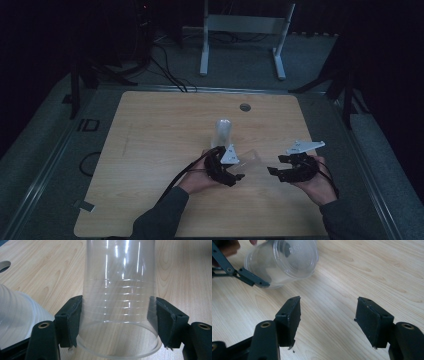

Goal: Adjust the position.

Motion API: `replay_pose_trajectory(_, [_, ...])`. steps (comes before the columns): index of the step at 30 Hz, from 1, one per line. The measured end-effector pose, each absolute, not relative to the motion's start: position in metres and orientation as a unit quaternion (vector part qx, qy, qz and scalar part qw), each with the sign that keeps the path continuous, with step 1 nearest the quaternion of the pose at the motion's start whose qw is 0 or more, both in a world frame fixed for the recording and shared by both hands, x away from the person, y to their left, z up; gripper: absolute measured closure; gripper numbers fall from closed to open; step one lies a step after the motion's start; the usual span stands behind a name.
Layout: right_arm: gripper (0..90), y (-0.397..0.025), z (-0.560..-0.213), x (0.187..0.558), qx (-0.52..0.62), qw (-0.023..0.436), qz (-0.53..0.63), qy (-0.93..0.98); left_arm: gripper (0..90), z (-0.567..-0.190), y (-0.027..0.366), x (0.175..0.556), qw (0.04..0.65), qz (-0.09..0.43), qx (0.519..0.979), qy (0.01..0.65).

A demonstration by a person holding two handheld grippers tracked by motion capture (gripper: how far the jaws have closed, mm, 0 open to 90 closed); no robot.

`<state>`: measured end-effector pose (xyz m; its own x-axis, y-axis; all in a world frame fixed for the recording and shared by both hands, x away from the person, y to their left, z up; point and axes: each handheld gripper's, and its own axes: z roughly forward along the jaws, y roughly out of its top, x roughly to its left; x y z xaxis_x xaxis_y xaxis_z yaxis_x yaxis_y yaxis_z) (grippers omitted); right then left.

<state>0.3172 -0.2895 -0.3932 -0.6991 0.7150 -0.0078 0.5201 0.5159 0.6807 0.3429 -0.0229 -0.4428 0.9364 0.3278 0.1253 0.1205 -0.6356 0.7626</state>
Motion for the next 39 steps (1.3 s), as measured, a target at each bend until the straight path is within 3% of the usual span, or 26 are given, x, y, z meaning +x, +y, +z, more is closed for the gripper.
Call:
replay_pose_trajectory(14, [43.6, -0.281, -0.389, 0.320, 0.325, 0.162, 0.288, 0.886, 29.8, -0.441, -0.028, 0.345, 0.399, 0.118, 0.902, 0.114])
replay_pose_trajectory(39, [34.9, -0.270, -0.382, 0.320, 0.266, 0.148, 0.249, 0.919, 29.7, -0.445, -0.032, 0.344, 0.375, 0.123, 0.914, 0.091])
